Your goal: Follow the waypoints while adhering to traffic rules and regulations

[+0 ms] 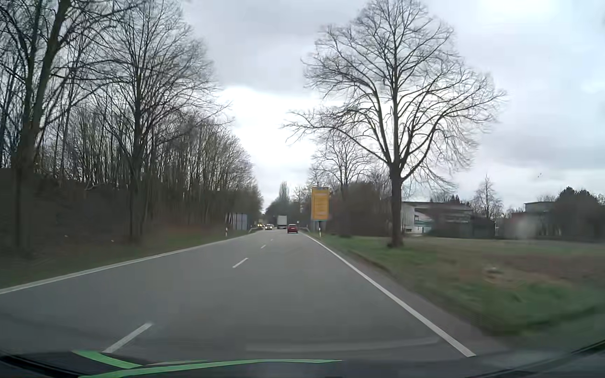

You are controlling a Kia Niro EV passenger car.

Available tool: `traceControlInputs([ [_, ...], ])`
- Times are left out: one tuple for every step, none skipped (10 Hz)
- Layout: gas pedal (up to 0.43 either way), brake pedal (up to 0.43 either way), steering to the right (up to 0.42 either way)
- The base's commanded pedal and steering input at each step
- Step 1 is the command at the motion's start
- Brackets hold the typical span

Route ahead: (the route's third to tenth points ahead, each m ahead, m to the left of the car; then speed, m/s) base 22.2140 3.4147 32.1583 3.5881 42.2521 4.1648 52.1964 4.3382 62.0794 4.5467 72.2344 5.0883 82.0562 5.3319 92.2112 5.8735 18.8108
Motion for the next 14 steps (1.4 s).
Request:
traceControlInputs([
  [0.150,0.000,-0.002],
  [0.150,0.000,-0.002],
  [0.150,0.000,-0.002],
  [0.150,0.000,-0.002],
  [0.150,0.000,-0.002],
  [0.150,0.000,-0.002],
  [0.150,0.000,-0.002],
  [0.150,0.000,-0.001],
  [0.150,0.000,-0.002],
  [0.150,0.000,-0.001],
  [0.150,0.000,-0.002],
  [0.150,0.000,-0.002],
  [0.150,0.000,-0.002],
  [0.150,0.000,-0.002],
])
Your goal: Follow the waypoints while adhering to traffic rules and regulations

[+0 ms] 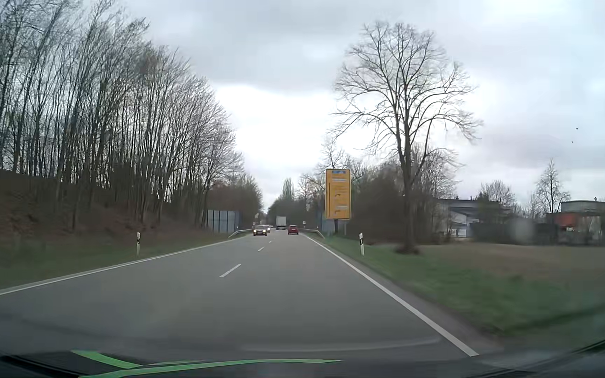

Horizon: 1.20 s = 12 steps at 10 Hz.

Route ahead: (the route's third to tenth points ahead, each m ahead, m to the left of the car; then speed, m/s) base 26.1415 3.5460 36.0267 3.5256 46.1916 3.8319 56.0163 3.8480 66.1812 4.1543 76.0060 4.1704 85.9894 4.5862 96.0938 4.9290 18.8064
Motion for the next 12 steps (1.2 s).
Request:
traceControlInputs([
  [0.150,0.000,-0.001],
  [0.150,0.000,-0.002],
  [0.150,0.000,-0.002],
  [0.150,0.000,-0.002],
  [0.150,0.000,-0.002],
  [0.150,0.000,-0.002],
  [0.150,0.000,-0.001],
  [0.150,0.000,-0.002],
  [0.150,0.000,-0.002],
  [0.150,0.000,-0.002],
  [0.150,0.000,-0.002],
  [0.150,0.000,-0.002],
])
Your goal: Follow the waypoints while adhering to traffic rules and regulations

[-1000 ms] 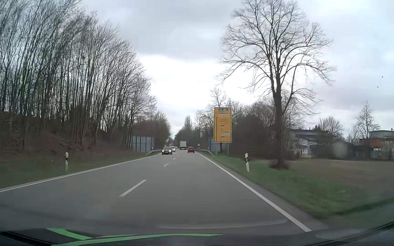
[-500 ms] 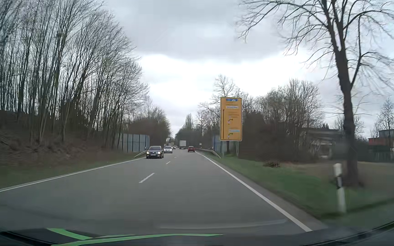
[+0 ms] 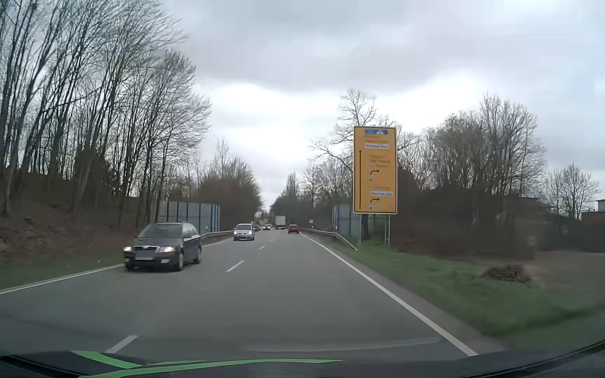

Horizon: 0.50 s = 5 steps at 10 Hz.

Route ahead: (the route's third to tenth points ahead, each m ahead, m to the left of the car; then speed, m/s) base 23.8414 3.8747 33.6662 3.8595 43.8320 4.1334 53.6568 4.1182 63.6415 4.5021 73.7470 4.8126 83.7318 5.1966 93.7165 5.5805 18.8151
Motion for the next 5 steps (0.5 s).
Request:
traceControlInputs([
  [0.150,0.000,-0.002],
  [0.150,0.000,-0.002],
  [0.150,0.000,-0.002],
  [0.150,0.000,-0.002],
  [0.150,0.000,-0.002],
])
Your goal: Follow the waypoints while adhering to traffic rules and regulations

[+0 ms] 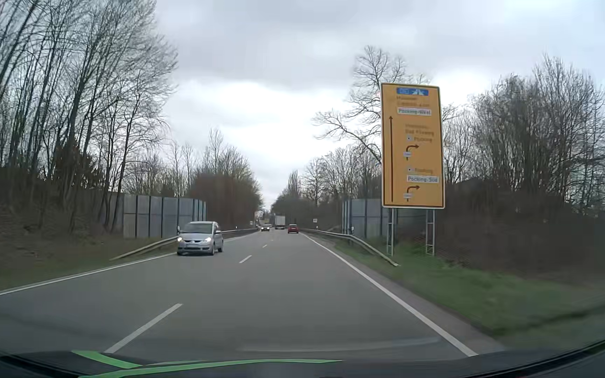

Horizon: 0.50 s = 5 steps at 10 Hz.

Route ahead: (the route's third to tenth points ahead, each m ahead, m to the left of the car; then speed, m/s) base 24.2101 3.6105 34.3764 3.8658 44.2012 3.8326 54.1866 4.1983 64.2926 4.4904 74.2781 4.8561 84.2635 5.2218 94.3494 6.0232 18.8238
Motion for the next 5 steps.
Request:
traceControlInputs([
  [0.150,0.000,-0.002],
  [0.150,0.000,-0.002],
  [0.150,0.000,-0.002],
  [0.150,0.000,-0.002],
  [0.150,0.000,-0.002],
])
